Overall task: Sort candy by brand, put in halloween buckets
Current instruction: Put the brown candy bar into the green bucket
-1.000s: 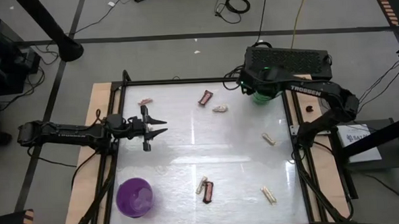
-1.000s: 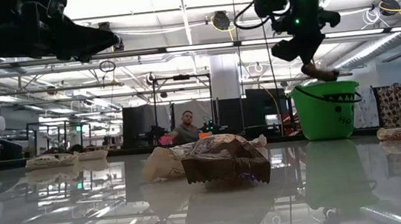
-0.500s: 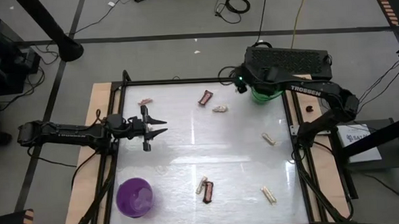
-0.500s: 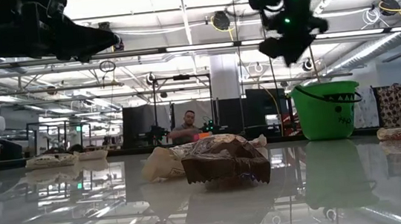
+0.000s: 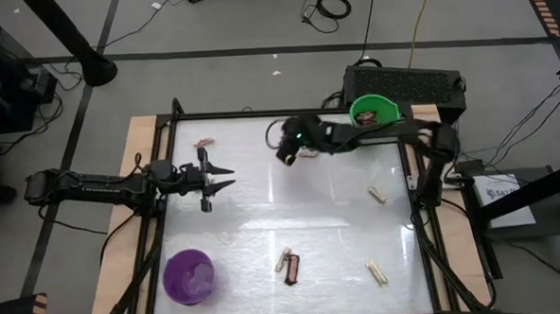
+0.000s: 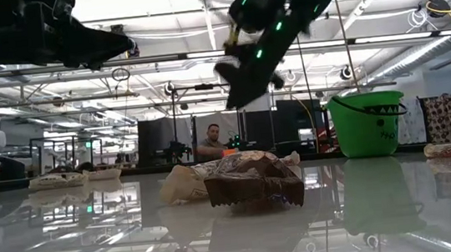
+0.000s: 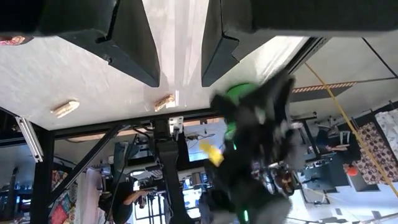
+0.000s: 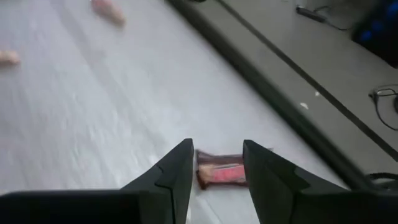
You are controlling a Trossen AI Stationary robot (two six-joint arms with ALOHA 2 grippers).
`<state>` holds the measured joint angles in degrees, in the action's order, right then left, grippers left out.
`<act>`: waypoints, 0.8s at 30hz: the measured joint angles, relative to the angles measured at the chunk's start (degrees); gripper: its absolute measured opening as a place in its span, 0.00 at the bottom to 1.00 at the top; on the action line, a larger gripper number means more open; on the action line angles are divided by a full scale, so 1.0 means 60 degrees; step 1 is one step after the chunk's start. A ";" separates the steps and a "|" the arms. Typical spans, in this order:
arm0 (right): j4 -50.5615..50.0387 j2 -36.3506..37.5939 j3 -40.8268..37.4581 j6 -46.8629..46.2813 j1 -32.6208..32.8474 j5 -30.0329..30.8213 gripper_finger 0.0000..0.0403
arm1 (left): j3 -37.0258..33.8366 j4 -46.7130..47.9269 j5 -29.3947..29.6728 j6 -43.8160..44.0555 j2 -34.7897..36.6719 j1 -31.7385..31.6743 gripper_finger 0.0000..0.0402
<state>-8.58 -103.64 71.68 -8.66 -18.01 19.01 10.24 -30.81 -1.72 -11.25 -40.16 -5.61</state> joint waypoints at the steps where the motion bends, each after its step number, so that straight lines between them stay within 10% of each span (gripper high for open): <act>1: 0.0180 -0.0312 0.0000 0.0113 0.0050 0.0003 0.33 | 0.0000 0.0000 0.0000 0.0000 0.0000 0.0000 0.32; 24: -0.0117 -0.3235 0.1115 0.0632 0.0151 0.1789 0.31 | 0.0000 0.0004 0.0073 -0.0018 -0.0003 0.0000 0.32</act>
<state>-9.28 -123.04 78.37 -4.87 -17.10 29.74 10.24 -30.79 -1.28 -11.35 -40.18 -5.61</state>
